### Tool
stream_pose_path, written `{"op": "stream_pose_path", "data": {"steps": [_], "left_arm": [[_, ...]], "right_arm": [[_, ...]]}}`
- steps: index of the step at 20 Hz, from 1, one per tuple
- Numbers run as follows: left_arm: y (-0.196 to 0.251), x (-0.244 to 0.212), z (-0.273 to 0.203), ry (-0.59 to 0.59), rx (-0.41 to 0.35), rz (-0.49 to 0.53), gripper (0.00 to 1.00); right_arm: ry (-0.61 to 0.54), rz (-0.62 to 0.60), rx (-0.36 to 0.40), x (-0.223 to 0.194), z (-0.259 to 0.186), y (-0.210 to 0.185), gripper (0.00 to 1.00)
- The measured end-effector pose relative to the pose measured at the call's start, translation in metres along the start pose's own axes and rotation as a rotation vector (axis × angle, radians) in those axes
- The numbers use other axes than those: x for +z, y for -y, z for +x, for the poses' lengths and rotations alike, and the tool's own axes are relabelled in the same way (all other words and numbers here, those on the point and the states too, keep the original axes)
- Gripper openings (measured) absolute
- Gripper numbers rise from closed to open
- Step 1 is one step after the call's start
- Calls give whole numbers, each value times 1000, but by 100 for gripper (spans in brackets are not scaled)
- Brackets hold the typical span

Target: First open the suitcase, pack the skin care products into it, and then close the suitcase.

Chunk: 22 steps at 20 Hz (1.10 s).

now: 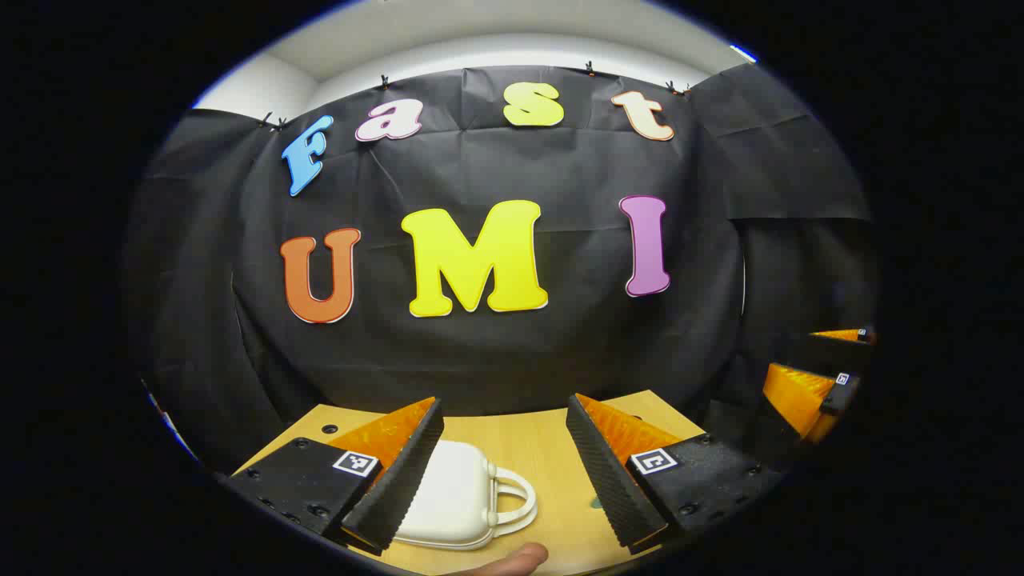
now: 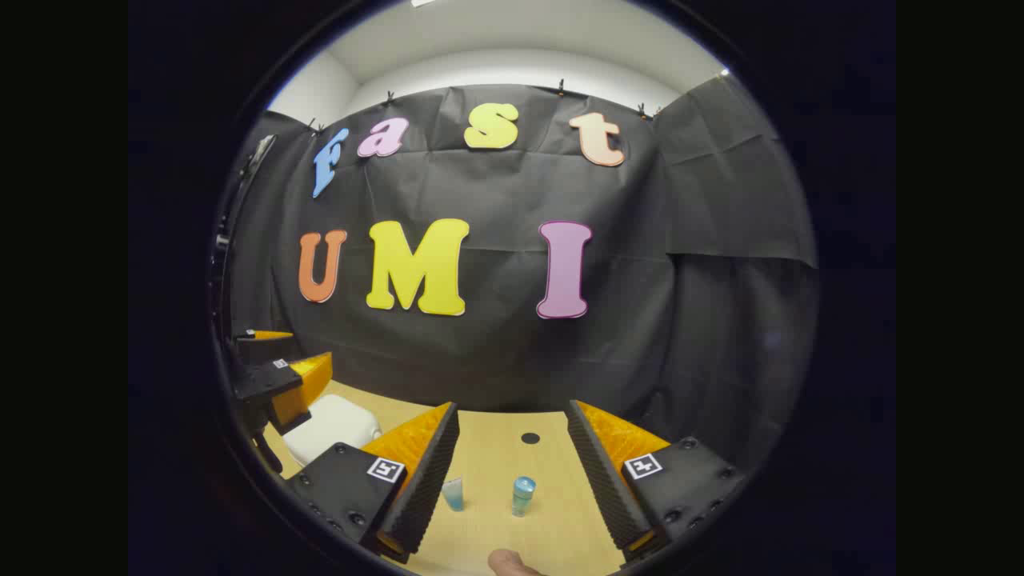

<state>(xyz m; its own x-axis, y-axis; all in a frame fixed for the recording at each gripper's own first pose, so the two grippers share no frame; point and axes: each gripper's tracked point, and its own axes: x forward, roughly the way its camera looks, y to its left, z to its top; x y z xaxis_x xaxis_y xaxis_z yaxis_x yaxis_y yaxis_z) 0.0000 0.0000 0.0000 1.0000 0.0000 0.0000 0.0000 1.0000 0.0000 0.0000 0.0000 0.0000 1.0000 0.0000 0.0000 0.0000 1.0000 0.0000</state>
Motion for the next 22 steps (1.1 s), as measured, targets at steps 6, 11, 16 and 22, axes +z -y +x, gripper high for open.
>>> {"op": "stream_pose_path", "data": {"steps": [6,11,16,22], "left_arm": [[20,-4,5,-16,-8,-21,98],[18,-3,12,-5,11,-22,98],[15,-5,14,-15,18,-28,98],[12,-6,17,-6,15,-17,99]], "right_arm": [[10,-24,35,6,4,3,80],[6,-25,68,7,13,-1,80],[2,-32,97,8,17,-10,81],[1,-32,92,8,19,-10,80]]}}
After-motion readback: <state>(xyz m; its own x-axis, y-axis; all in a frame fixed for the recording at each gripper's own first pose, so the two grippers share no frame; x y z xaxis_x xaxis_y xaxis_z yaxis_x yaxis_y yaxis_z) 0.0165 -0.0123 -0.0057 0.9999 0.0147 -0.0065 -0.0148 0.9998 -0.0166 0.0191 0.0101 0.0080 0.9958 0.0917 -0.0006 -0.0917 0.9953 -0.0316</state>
